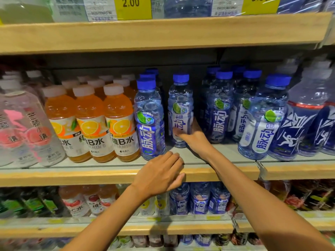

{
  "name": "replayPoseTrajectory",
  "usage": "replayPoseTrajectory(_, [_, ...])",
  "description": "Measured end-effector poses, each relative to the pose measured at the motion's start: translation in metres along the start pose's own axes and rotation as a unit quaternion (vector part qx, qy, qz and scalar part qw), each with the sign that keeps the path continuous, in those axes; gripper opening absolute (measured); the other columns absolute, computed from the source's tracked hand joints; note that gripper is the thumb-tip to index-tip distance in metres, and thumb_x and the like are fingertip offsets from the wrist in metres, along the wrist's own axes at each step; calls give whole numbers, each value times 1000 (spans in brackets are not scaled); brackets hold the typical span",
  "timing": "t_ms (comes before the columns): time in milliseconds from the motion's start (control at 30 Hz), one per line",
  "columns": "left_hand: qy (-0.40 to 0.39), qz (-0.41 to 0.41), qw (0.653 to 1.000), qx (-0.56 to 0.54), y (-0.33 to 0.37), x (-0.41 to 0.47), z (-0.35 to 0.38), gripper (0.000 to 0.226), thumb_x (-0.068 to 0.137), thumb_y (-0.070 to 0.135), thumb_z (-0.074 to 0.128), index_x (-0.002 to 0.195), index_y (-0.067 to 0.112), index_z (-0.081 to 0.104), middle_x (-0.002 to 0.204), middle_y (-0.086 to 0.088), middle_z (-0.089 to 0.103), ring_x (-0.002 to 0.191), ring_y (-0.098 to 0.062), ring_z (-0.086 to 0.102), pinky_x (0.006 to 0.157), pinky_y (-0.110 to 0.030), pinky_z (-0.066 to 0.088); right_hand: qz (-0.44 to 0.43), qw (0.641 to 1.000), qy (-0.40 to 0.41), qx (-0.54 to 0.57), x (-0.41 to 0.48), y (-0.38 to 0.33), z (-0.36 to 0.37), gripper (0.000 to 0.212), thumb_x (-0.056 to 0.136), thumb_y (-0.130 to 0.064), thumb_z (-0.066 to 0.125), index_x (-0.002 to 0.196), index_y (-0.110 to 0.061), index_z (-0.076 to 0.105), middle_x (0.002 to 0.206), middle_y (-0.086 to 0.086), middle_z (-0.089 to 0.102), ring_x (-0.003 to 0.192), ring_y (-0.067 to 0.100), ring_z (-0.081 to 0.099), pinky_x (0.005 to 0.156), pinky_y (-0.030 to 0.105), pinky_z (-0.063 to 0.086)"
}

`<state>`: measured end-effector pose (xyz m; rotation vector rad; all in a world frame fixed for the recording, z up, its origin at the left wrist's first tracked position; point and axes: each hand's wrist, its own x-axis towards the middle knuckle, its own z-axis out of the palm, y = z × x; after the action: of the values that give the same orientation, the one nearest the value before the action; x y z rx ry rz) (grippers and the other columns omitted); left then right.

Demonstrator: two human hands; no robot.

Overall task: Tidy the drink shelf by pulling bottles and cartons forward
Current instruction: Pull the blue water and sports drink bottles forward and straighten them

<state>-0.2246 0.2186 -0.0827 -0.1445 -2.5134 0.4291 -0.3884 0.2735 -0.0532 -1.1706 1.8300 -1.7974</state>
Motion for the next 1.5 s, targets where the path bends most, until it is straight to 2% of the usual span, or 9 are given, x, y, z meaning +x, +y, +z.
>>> replayPoseTrajectory(67, [1, -1, 1000, 1, 0, 1, 0, 38, 97, 34, 40, 100, 6, 65, 97, -10, 64, 82, -24, 59, 66, -35, 52, -5, 1000, -5, 17, 6, 0, 3, 34, 83, -17, 73, 110, -26, 54, 112, 4, 66, 105, 18, 62, 90, 23, 49])
replayPoseTrajectory(167, [-1, -3, 1000, -6, 1, 0, 0, 38, 98, 35, 39, 100, 7, 65, 98, -9, 64, 83, -23, 59, 67, -34, 52, 21, 1000, -15, 4, 17, -1, 7, 56, 83, -21, 73, 131, -10, 47, 126, 10, 61, 115, 24, 59, 99, 35, 46])
replayPoseTrajectory(267, [0, -9, 1000, -7, 2, -1, 0, 39, 98, 36, 39, 98, 8, 65, 95, -8, 64, 81, -22, 59, 66, -34, 52, 54, 997, 4, -60, 21, -1, 10, 67, 81, -35, 73, 136, -12, 42, 130, 8, 59, 117, 24, 56, 95, 31, 44])
replayPoseTrajectory(433, [-2, -19, 1000, -5, 3, 1, -4, 38, 96, 36, 41, 96, 8, 66, 94, -7, 64, 80, -22, 59, 65, -34, 52, 21, 990, 72, -122, -8, -7, 5, 53, 83, -29, 73, 125, -8, 48, 117, 10, 63, 105, 23, 61, 78, 23, 45])
replayPoseTrajectory(600, [1, -43, 999, -23, 18, 12, -2, 39, 93, 40, 41, 92, 10, 66, 90, -5, 64, 78, -21, 59, 63, -32, 50, -61, 957, 227, -172, -62, -7, -31, 36, 88, -17, 66, 119, -10, 49, 111, 3, 55, 103, 19, 55, 87, 30, 47])
replayPoseTrajectory(700, [-5, -28, 999, -31, 31, 27, 1, 42, 93, 42, 39, 94, 10, 66, 92, -6, 65, 80, -22, 60, 63, -34, 51, -69, 924, 282, -248, -72, -7, -51, 47, 89, -15, 64, 128, -1, 42, 123, 13, 49, 113, 26, 49, 96, 35, 41])
replayPoseTrajectory(933, [-28, -1, 999, -33, 40, 50, 7, 42, 96, 41, 36, 95, 9, 63, 92, -7, 62, 80, -23, 58, 64, -33, 50, 29, 936, 249, -247, -46, -5, -47, 62, 88, -25, 65, 133, 3, 33, 129, 21, 49, 118, 35, 48, 95, 38, 40])
replayPoseTrajectory(1167, [-17, -3, 1000, -22, 40, 50, 11, 39, 94, 40, 39, 91, 9, 63, 88, -6, 61, 76, -22, 57, 61, -33, 49, 71, 917, 265, -291, -33, -1, -47, 78, 81, -39, 70, 136, 1, 32, 135, 25, 40, 128, 37, 33, 107, 41, 21])
replayPoseTrajectory(1500, [-2, -11, 1000, -21, 41, 49, 12, 36, 93, 38, 42, 88, 10, 64, 84, -5, 61, 73, -21, 55, 61, -32, 48, 43, 928, 264, -261, -20, 4, -42, 80, 80, -33, 73, 137, 2, 29, 133, 23, 44, 124, 38, 39, 104, 42, 32])
